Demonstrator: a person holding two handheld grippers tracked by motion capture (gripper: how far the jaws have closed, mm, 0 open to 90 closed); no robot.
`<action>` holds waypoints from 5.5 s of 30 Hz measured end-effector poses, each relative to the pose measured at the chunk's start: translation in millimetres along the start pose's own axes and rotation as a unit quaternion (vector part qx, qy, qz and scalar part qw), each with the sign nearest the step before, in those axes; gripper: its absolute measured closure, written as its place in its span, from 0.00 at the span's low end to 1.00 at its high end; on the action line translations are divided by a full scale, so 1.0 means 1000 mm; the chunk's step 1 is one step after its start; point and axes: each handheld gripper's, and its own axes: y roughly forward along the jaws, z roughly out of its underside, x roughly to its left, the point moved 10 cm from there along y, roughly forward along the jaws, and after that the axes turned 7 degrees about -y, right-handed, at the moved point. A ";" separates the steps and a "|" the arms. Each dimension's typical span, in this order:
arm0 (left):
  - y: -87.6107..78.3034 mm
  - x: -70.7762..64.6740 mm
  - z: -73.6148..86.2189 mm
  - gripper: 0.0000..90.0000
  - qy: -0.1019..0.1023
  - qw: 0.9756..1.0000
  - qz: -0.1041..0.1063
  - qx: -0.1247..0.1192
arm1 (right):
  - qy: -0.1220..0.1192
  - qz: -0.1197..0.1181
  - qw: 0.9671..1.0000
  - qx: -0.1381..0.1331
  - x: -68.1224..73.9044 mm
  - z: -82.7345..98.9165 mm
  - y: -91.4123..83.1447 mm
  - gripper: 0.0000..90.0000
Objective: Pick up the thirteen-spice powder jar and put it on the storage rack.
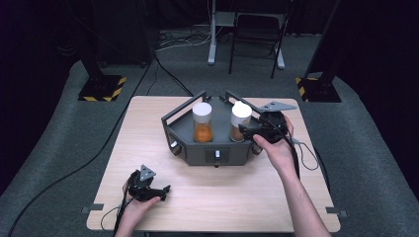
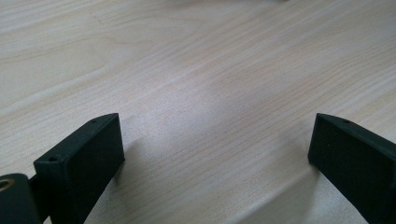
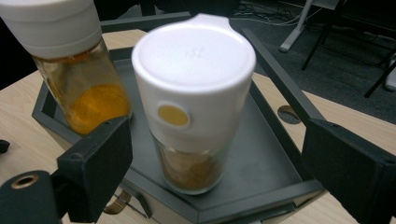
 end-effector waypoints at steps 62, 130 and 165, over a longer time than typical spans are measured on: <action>0.000 -0.001 0.000 0.04 -0.001 1.000 -0.002 0.000 | 0.073 0.027 0.996 0.041 -0.017 0.184 -0.019 0.08; 0.002 -0.001 -0.002 0.03 -0.003 1.000 -0.004 0.000 | 0.062 0.053 0.990 0.116 -0.006 0.232 -0.004 0.00; 0.001 -0.002 -0.001 0.04 -0.006 1.000 -0.008 -0.001 | 0.059 0.051 0.990 0.116 -0.008 0.229 0.001 0.00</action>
